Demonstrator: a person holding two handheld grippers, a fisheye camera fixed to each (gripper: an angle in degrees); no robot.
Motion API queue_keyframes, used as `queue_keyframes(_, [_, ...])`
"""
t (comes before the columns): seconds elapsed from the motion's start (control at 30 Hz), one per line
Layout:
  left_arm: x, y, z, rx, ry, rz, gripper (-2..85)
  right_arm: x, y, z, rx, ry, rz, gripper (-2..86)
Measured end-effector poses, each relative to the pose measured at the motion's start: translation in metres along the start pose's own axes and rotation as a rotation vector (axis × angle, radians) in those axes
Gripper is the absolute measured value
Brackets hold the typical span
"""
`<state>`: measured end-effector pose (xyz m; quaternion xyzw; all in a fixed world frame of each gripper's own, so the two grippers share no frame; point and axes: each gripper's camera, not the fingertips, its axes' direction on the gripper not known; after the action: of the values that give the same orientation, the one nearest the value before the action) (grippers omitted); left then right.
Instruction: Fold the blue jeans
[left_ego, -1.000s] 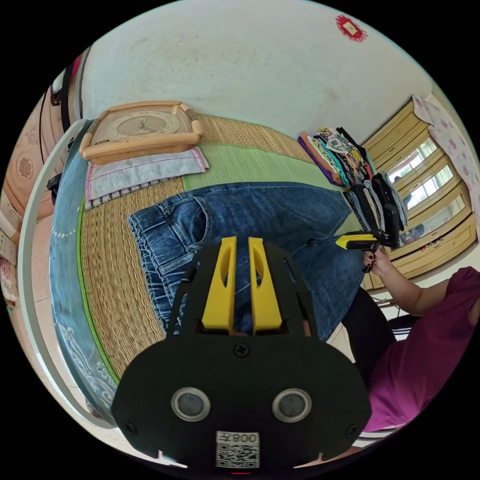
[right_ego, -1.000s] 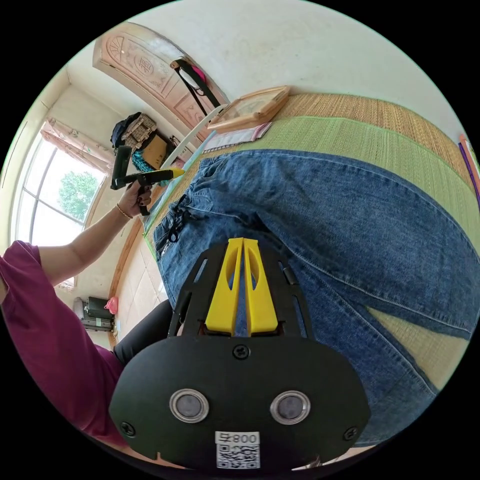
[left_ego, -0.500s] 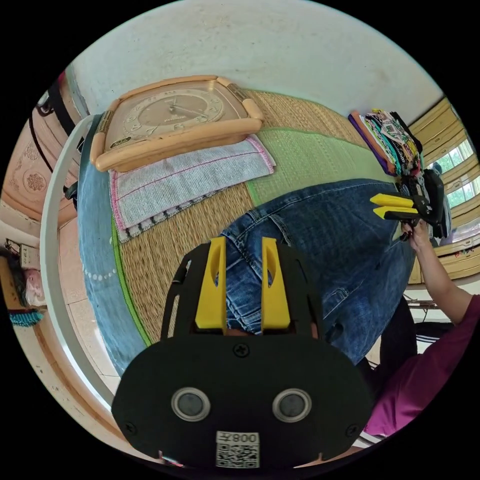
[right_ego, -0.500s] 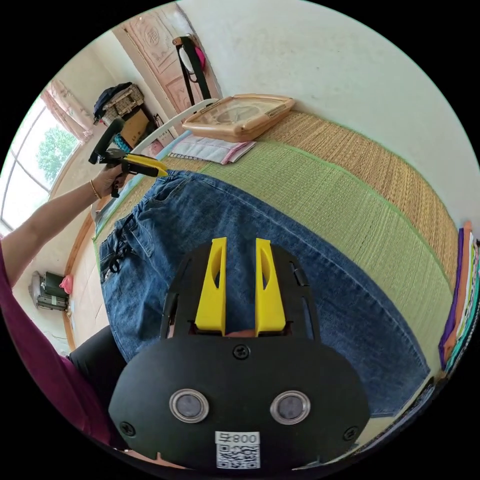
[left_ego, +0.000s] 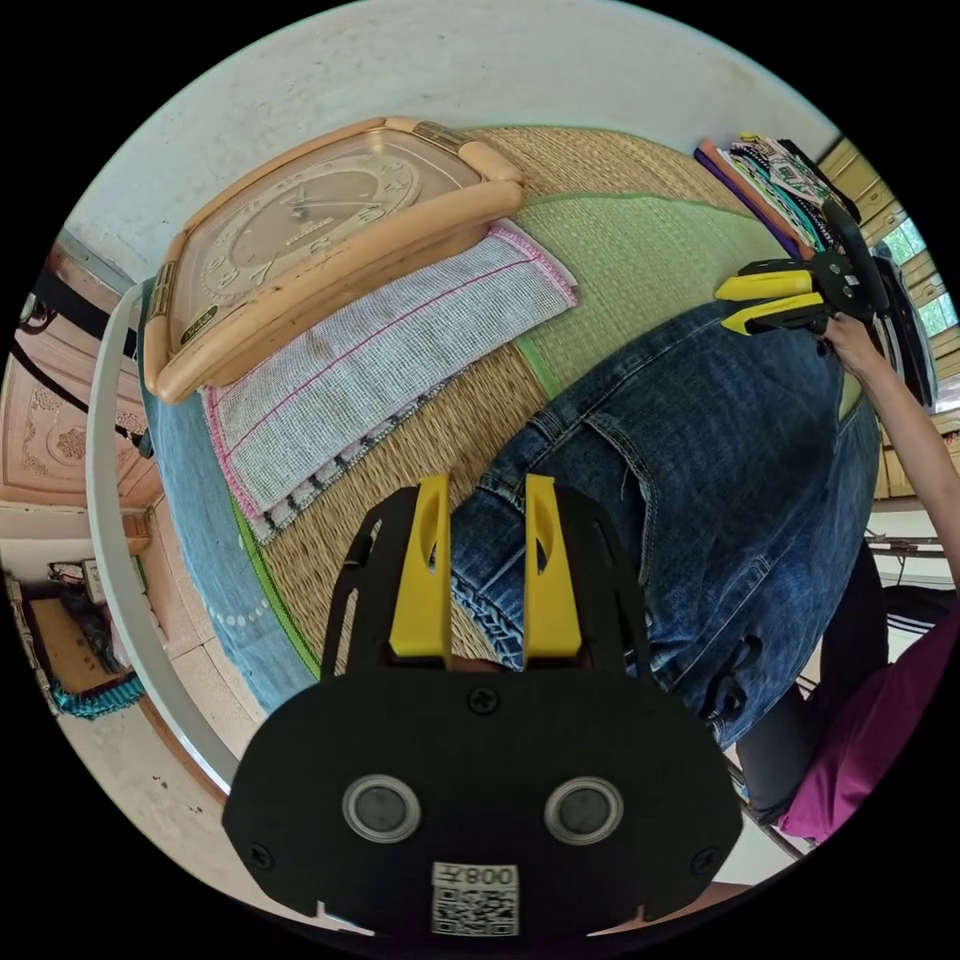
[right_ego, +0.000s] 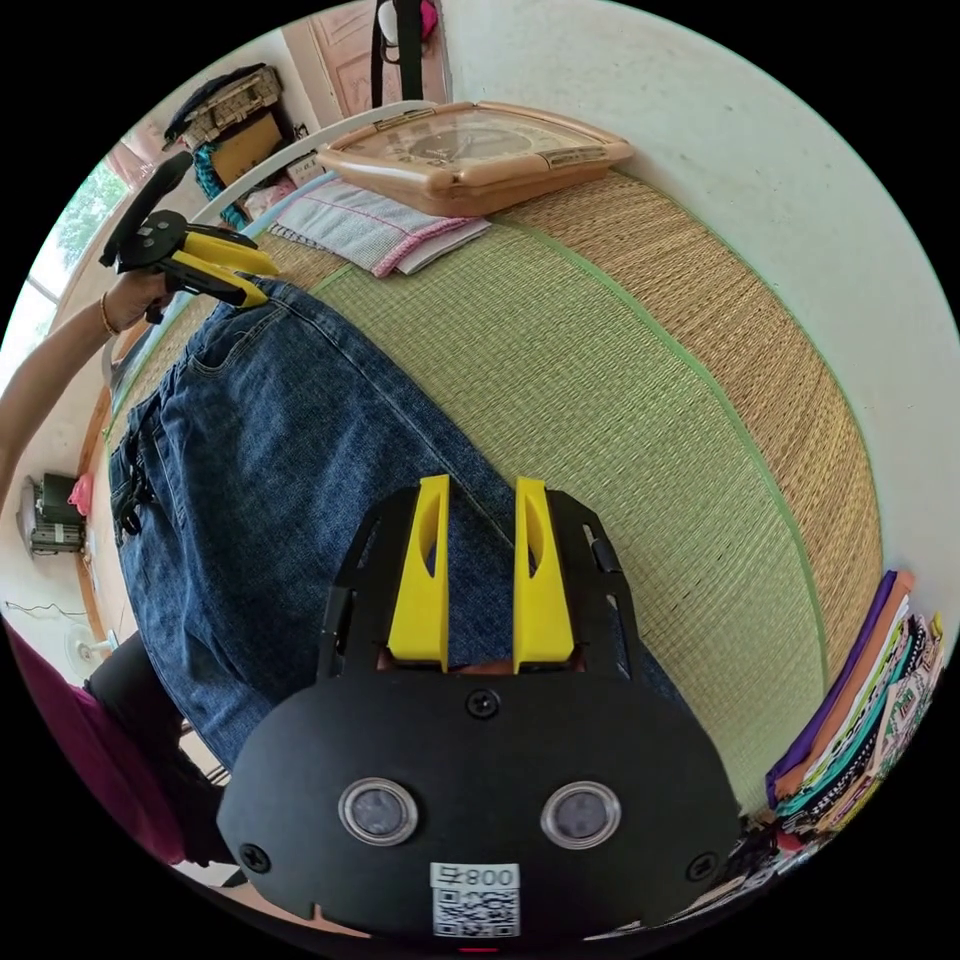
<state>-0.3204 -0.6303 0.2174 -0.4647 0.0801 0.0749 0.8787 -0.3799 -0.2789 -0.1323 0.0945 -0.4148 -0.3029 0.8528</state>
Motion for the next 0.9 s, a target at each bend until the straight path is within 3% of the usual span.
queue_keyframes(0.33, [0.031, -0.027, -0.025, -0.019, -0.014, -0.006, 4.5, -0.015, -0.016, -0.008, -0.048, -0.013, -0.033, 4.2])
queue_keyframes(0.9, [0.095, -0.009, -0.134, 0.086, -0.091, -0.053, 1.2, -0.046, 0.017, -0.097, 0.082, 0.074, 0.083, 1.0])
